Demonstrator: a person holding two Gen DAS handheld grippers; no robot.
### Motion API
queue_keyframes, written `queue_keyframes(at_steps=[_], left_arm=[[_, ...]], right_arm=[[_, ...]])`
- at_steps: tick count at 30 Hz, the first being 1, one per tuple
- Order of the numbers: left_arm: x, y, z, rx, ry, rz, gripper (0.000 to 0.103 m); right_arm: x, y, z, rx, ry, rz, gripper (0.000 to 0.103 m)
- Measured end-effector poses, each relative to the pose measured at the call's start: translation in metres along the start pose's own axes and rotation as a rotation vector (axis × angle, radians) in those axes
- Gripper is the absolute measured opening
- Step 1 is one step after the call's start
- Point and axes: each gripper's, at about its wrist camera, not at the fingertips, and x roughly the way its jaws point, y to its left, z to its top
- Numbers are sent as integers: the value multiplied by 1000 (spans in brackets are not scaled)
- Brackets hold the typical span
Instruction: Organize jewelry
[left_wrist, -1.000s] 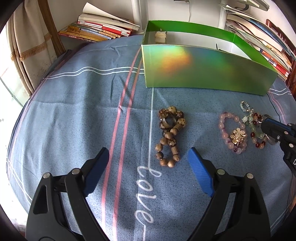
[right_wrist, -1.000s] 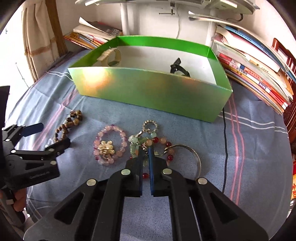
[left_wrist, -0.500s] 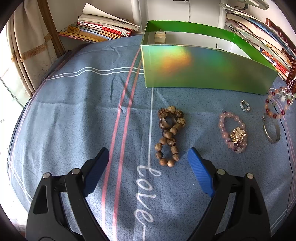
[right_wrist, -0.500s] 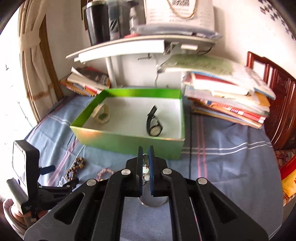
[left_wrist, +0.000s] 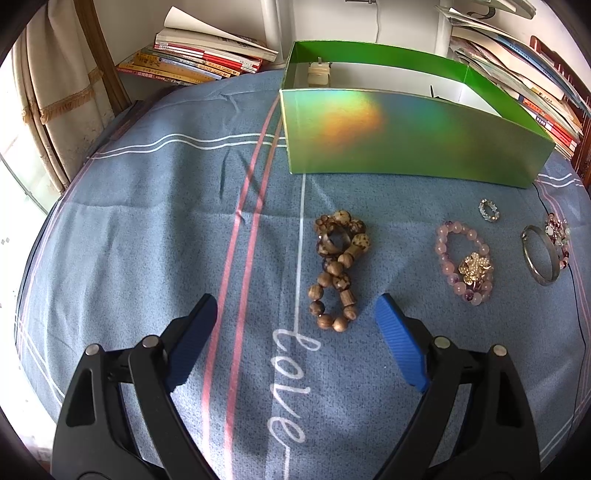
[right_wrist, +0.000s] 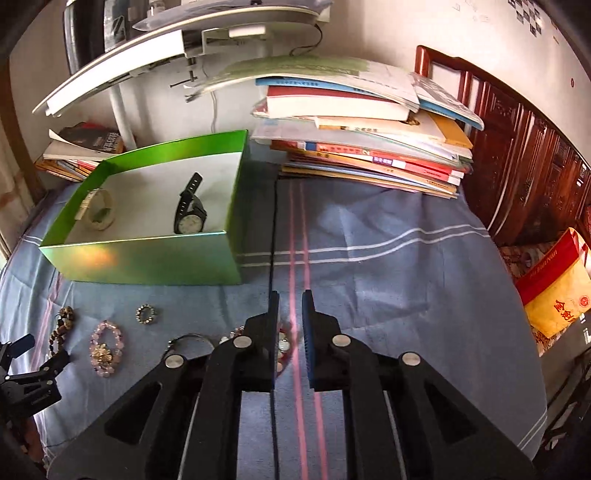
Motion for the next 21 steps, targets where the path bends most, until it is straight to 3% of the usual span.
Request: queue_keyframes(at_steps=[9,11,18,21], left_arm=[[0,0,0,2,0,1,87],[0,0,0,1,0,2,87],[0,0,0,2,0,2,88],[0,-1,0,2,0,1,88]], right_arm=[[31,14,-38,-84,179,18,15],[31,10,-41,-73,173,21,20],[37,22,-43,-76,201,68,22],[39,28,-44,-98,193,45,25]])
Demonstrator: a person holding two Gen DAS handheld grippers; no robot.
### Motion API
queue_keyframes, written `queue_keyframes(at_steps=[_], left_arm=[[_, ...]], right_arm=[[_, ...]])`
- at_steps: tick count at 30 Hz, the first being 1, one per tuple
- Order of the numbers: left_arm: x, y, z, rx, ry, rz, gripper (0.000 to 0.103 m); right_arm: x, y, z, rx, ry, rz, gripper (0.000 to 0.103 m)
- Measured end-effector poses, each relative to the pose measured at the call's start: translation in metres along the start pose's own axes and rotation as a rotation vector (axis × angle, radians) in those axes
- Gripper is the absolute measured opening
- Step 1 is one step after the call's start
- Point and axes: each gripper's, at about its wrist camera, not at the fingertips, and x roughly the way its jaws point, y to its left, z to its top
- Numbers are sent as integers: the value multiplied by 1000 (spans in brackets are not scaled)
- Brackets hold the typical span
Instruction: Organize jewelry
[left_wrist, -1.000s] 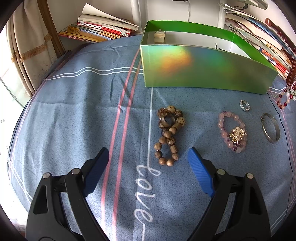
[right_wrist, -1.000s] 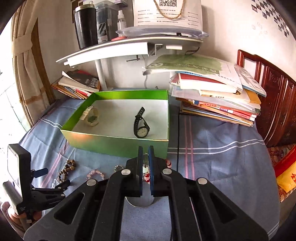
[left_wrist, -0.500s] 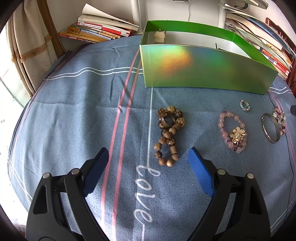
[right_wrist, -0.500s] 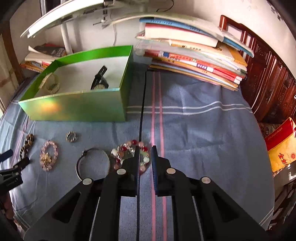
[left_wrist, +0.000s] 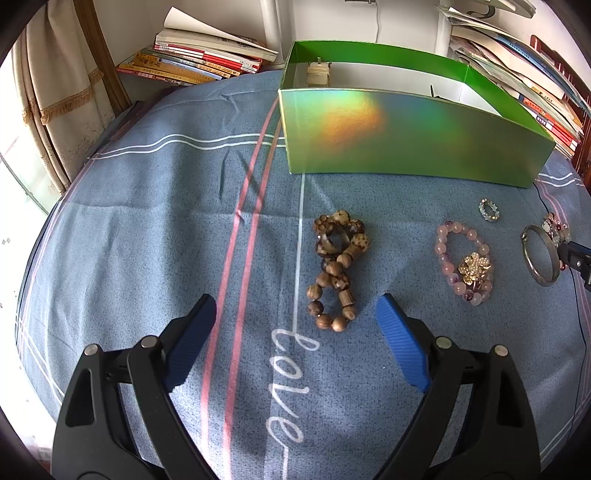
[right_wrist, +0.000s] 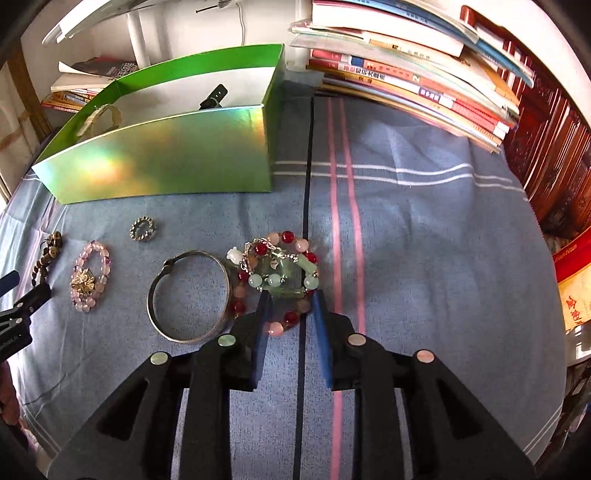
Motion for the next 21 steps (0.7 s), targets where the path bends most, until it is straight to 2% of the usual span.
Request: queue_keyframes(at_steps=[8,10,12,16,21], left_arm=[[0,1,0,-2,2,-2,89],[1,1,0,-1,1,-2,89],[1,1,0,0,1,-1,89],[1,1,0,2,2,1,90],[2,0,0,1,1,3,90]], right_arm=[[-2,-12,-4,14,29,13,32],[-3,-15,-4,16,23,39,8],[-3,-15,-3,21,12,41,8],[-26,-14,7,26,-95,18,8],[-67,-13,26,16,-228,43,8]])
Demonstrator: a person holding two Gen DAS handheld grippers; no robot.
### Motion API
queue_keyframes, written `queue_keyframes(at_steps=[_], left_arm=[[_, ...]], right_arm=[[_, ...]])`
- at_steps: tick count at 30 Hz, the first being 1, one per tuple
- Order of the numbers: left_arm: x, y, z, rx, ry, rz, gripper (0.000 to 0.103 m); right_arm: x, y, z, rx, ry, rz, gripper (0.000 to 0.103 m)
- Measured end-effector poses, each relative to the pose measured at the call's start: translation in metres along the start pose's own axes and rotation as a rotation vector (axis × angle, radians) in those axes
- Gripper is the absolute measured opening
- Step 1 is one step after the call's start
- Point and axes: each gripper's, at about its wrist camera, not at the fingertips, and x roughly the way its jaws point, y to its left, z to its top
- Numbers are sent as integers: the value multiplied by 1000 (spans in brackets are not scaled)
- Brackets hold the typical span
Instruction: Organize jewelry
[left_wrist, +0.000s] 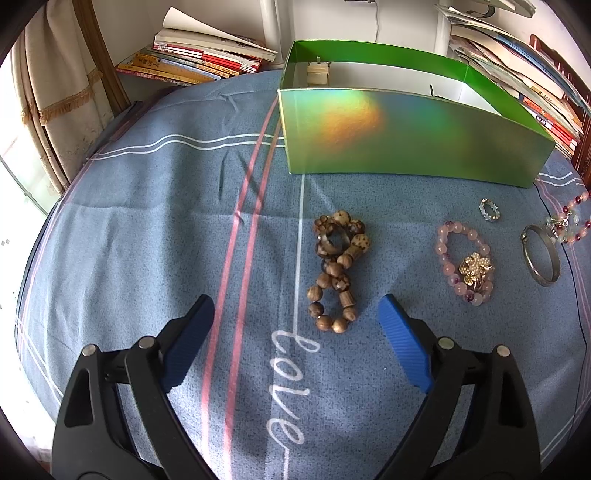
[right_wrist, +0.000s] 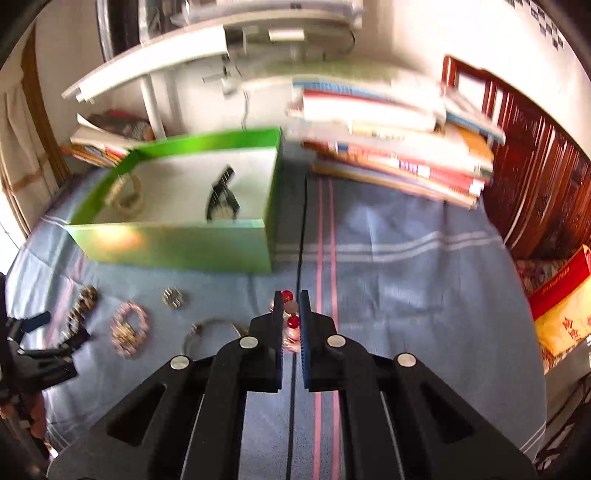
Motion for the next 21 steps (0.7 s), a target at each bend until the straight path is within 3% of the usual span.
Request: queue_keyframes(at_steps=[6,11,21], left_arm=[[0,-1,0,-1,1,-1,90],[1,-1,0,-2,0,-7,90],[1,1,0,-1,-1,-15,90]], right_arm=[[-32,8,18,-24,-105,77,8],[-12,19,11,-45,-33,66,8],[28,5,-40,-43,173,-22,9]])
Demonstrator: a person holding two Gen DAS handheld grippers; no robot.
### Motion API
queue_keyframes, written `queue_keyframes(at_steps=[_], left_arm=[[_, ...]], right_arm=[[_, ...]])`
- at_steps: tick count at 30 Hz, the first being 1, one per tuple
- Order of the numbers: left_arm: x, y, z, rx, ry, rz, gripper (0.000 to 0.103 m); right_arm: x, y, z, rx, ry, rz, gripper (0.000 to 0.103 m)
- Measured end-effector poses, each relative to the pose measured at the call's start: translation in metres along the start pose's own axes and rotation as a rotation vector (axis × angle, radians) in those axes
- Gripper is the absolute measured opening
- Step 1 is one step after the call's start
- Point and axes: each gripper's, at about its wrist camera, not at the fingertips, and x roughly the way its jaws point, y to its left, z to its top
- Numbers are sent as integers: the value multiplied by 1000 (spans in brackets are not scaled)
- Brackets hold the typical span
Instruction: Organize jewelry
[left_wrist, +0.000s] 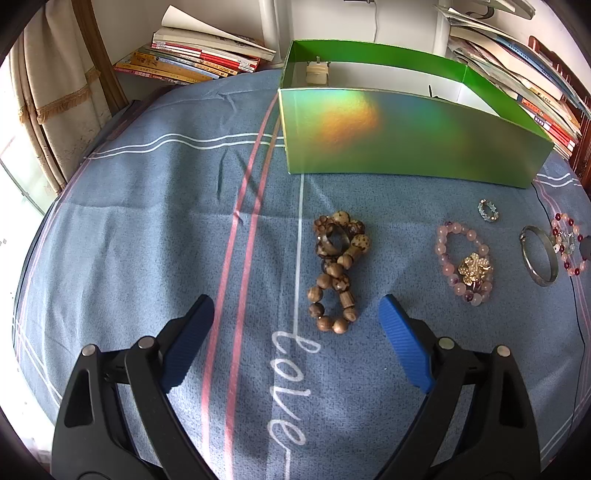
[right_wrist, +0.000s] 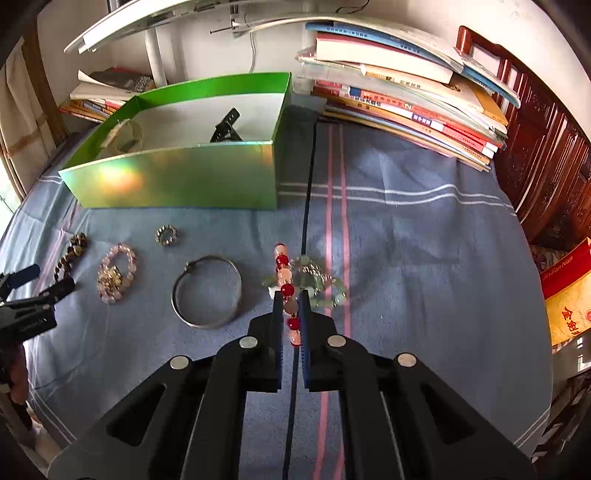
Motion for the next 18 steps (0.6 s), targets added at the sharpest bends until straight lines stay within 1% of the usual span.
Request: queue_keyframes(at_steps=[2,3,4,5,8,9,11,13,14,15,16,17,18], left_arm=[[-4,2,1,-9,-20,-17,90],[-8,4,2,-17,-35,-29,90],[-11,5,3,-23,-49,-37,90],[-15,7,4,-29,-67,-47,90],[-19,13,6,-44,-85,-49,90],[-18,15,6,-55,-83,-48,88],[-13,20,8,-78,-61,-55,83],[-7,22,8,-91,-33,-69,75],[-6,22,8,-97,-22,-77,73],[-6,21,8,-99,-19,-89,70],[-7,20,8,-97,-21,-100,69],[-9,16,8,-87,-26,-112,69],[-11,11,8,-65,-34,-116,69]], right_arm=[[4,-2,-4,1,9,-30,18],[5,-4,-5,9,13,-32,26],[6,-7,-6,20,14,-35,32],[8,-8,-7,28,16,-40,32],[15,-12,-8,42,29,-46,32],[16,-14,-8,54,21,-41,32],[17,-17,-8,68,19,-33,32],[17,-17,-7,74,14,-27,32],[18,-18,-7,79,11,-22,31],[18,-18,-7,82,9,-17,26],[18,-18,-7,83,6,-14,20],[18,-18,-7,80,3,-13,18],[18,-17,-7,75,2,-9,14]])
